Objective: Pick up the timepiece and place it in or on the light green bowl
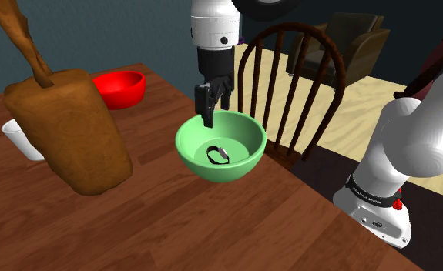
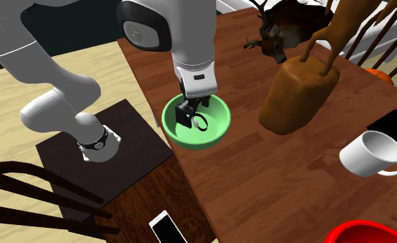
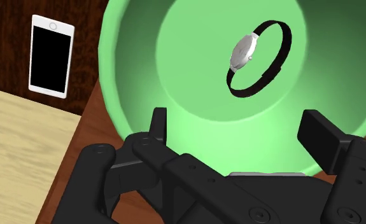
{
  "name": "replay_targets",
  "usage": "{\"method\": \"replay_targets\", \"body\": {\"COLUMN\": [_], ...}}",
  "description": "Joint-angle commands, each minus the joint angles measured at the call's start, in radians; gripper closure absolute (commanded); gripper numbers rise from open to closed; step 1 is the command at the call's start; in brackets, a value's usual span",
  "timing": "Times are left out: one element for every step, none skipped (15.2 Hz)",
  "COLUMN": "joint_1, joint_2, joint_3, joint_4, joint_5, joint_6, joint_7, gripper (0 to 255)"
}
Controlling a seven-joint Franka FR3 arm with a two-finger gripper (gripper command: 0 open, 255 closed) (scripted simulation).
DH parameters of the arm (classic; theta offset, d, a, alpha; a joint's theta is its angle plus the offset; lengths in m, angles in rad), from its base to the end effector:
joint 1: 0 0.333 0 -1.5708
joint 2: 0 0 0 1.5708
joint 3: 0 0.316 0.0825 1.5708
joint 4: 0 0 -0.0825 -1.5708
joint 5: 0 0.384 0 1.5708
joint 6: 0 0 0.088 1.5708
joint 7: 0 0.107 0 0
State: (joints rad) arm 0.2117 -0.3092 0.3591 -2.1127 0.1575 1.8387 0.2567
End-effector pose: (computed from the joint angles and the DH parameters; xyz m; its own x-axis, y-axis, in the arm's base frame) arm 0.3821 0.2775 0.5367 0.9667 0.2559 0.0057 0.2559 -0.9655 -0.0485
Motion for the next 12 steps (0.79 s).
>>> {"method": "replay_targets", "body": {"joint_1": [-0.001,-0.003,-0.005,-0.006,-0.006,-0.006,-0.006,-0.006,-0.006,-0.006,-0.006,-0.006], "joint_2": [-0.002,-0.003,-0.002,0.000,0.000,0.000,0.000,0.000,0.000,0.000,0.000,0.000], "joint_3": [-0.004,-0.007,-0.010,-0.012,-0.012,-0.012,-0.012,-0.012,-0.012,-0.012,-0.012,-0.012], "joint_4": [0.031,0.064,0.098,0.126,0.126,0.126,0.126,0.126,0.126,0.126,0.126,0.126], "joint_5": [-0.002,-0.003,-0.005,-0.007,-0.007,-0.007,-0.007,-0.007,-0.007,-0.007,-0.007,-0.007], "joint_6": [-0.033,-0.067,-0.100,-0.127,-0.127,-0.127,-0.127,-0.127,-0.127,-0.127,-0.127,-0.127], "joint_7": [0.000,0.001,0.002,0.003,0.003,0.003,0.003,0.003,0.003,0.003,0.003,0.003], "gripper": [0,0,0,0,0,0,0,0,0,0,0,0]}}
